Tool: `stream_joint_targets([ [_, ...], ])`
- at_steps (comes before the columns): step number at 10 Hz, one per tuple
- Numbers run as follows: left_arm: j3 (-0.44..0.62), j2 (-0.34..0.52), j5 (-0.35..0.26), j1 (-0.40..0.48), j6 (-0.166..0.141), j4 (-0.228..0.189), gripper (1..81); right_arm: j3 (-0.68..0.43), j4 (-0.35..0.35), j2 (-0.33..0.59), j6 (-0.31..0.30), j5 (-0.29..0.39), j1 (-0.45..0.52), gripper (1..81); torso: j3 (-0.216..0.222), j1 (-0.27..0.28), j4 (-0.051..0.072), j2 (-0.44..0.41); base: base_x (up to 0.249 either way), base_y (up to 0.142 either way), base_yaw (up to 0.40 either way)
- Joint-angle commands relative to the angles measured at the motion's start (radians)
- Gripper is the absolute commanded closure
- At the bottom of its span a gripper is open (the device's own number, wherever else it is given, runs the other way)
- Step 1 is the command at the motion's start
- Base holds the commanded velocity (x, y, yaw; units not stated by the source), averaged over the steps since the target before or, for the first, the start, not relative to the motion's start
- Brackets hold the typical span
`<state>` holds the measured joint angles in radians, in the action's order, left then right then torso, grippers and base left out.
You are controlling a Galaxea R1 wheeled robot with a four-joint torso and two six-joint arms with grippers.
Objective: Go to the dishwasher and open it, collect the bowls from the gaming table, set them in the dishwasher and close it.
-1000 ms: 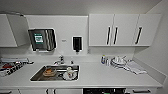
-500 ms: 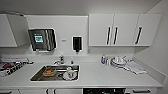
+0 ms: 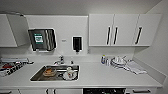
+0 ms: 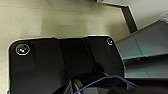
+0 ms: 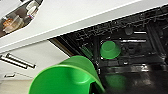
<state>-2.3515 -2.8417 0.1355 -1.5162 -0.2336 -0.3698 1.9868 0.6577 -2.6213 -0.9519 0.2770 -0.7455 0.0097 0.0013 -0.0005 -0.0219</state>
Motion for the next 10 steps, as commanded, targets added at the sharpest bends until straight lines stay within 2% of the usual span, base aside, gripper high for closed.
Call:
stream_joint_targets([
  [1,0.014,0.01,-0.028,0.05,0.004,0.003,1.0,-0.027,-0.012,0.014,-0.004,0.011,0.146,81.1,0.0,0.0,0.0,0.0,0.0,0.0,0.0],
  [3,0.014,0.01,-0.028,0.05,0.005,0.002,1.0,-0.028,-0.012,0.016,-0.002,0.01,0.143,81.1,0.0,0.0,0.0,0.0,0.0,0.0,0.0],
  [4,0.014,0.011,-0.028,0.05,0.004,0.002,1.0,-0.028,-0.012,0.016,-0.002,0.007,0.14,1.0,0.0,0.0,0.0,0.0,0.0,0.0,0.0],
  [10,0.014,0.007,-0.028,0.05,0.005,0.0,1.0,-0.05,-0.013,0.036,0.001,0.005,0.137,1.0,0.0,0.0,0.0,0.0,0.0,0.0,0.0],
])
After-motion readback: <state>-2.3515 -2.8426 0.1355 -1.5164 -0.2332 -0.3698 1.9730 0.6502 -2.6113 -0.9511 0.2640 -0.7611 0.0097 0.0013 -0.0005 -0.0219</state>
